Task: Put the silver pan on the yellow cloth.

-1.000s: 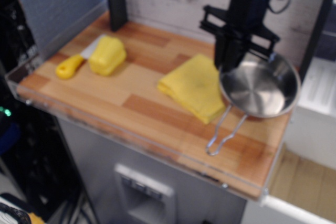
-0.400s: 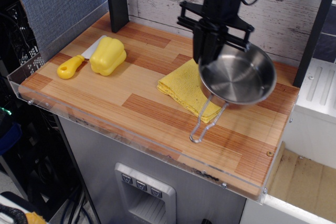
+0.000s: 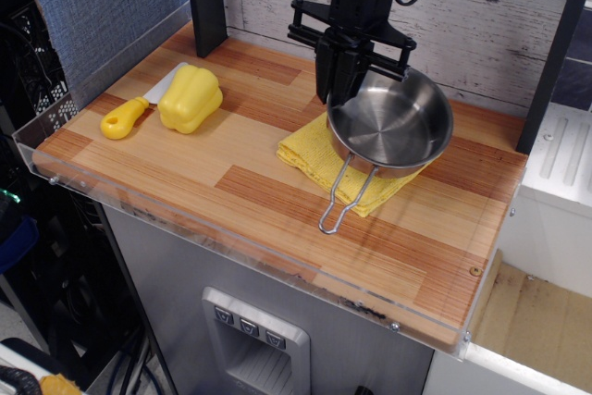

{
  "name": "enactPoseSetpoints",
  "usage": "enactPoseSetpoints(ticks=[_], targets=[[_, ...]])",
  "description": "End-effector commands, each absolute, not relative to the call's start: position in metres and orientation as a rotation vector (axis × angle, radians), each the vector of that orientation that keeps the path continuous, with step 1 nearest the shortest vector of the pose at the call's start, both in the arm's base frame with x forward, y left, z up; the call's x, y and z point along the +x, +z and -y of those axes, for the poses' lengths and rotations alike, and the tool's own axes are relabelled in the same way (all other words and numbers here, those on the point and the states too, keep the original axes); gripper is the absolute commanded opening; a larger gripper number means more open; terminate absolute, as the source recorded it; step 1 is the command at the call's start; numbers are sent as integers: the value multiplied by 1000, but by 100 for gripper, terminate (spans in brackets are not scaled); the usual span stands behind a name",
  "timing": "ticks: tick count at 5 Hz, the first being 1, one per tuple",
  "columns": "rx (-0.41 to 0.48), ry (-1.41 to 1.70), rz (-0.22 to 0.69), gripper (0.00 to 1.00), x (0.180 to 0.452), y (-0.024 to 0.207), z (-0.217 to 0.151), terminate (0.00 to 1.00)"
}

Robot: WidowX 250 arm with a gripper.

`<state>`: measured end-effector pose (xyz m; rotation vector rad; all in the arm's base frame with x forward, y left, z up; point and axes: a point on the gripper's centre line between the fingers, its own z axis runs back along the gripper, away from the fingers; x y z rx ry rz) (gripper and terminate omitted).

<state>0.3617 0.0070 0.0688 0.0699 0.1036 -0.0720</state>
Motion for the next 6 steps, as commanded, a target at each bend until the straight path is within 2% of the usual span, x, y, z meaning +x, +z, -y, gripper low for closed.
enactPoseSetpoints(ticks=[1, 3, 5, 6], targets=[[66, -43, -112, 0, 372, 62, -22, 0], [66, -22, -146, 0, 372, 55, -31, 0], [67, 17, -146, 0, 364, 58, -42, 0], [53, 39, -131, 100, 358, 56, -48, 0]])
